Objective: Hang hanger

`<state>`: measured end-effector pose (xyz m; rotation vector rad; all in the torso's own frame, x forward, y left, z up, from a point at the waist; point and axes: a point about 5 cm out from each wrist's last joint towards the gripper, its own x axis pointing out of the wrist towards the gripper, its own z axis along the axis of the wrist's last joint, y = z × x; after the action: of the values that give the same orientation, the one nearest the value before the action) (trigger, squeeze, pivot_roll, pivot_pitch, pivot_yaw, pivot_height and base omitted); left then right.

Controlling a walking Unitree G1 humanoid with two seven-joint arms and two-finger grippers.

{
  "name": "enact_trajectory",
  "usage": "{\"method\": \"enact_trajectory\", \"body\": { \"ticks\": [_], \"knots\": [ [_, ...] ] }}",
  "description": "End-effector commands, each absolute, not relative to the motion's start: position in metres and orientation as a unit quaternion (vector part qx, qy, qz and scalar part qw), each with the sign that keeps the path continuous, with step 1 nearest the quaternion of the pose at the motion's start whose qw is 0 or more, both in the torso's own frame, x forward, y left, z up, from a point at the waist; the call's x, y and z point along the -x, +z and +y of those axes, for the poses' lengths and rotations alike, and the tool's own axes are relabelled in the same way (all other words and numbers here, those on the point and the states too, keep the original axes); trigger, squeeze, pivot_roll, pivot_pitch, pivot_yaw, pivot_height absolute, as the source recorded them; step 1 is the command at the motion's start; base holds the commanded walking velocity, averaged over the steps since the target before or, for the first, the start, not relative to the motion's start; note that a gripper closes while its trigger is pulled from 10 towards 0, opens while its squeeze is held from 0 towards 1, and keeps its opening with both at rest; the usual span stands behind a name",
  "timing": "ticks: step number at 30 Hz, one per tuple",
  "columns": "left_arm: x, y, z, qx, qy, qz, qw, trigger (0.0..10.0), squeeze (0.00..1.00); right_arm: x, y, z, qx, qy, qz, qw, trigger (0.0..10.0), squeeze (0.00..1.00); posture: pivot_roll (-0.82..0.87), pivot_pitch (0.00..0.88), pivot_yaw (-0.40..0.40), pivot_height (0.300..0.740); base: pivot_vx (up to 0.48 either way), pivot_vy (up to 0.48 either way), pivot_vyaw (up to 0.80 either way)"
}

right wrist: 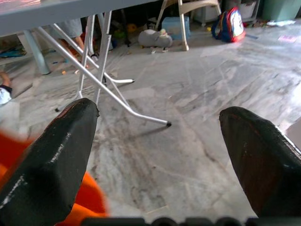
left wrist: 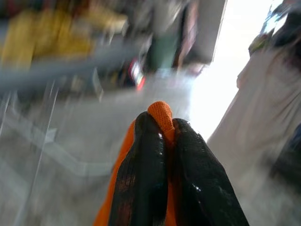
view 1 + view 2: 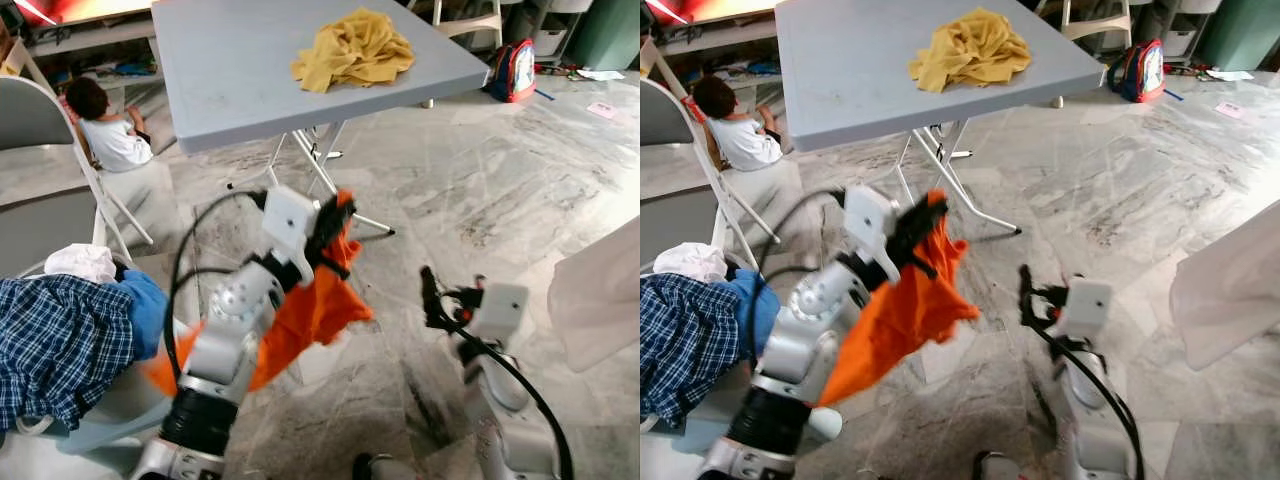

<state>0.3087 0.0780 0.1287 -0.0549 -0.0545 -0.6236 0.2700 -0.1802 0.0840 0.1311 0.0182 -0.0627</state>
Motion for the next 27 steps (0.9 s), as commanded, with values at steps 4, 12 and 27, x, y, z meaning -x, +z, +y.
{"method": "enact_trajectory", "body": {
  "ticks": [4,12,27],
  "knots": [
    [-0.296,0.075,0.123,0.024,-0.234,0.059,0.97,10.0,0.0,-0.264,0.085,-0.179,-0.065,-0.034,0.008,0.997,10.0,0.0,-0.11,0.162,0.013,0.74,0.0,0.0,0.0],
    [-0.304,0.072,0.138,0.03,-0.213,0.064,0.974,10.0,0.0,-0.264,0.084,-0.183,-0.054,-0.039,0.016,0.998,10.0,0.0,-0.11,0.159,0.005,0.74,0.0,0.0,-0.41],
    [-0.308,0.074,0.124,0.034,-0.247,0.048,0.967,10.0,0.0,-0.264,0.086,-0.183,-0.048,-0.037,0.013,0.998,10.0,0.0,-0.12,0.164,0.011,0.74,0.184,0.0,-0.8]
  ]
}}
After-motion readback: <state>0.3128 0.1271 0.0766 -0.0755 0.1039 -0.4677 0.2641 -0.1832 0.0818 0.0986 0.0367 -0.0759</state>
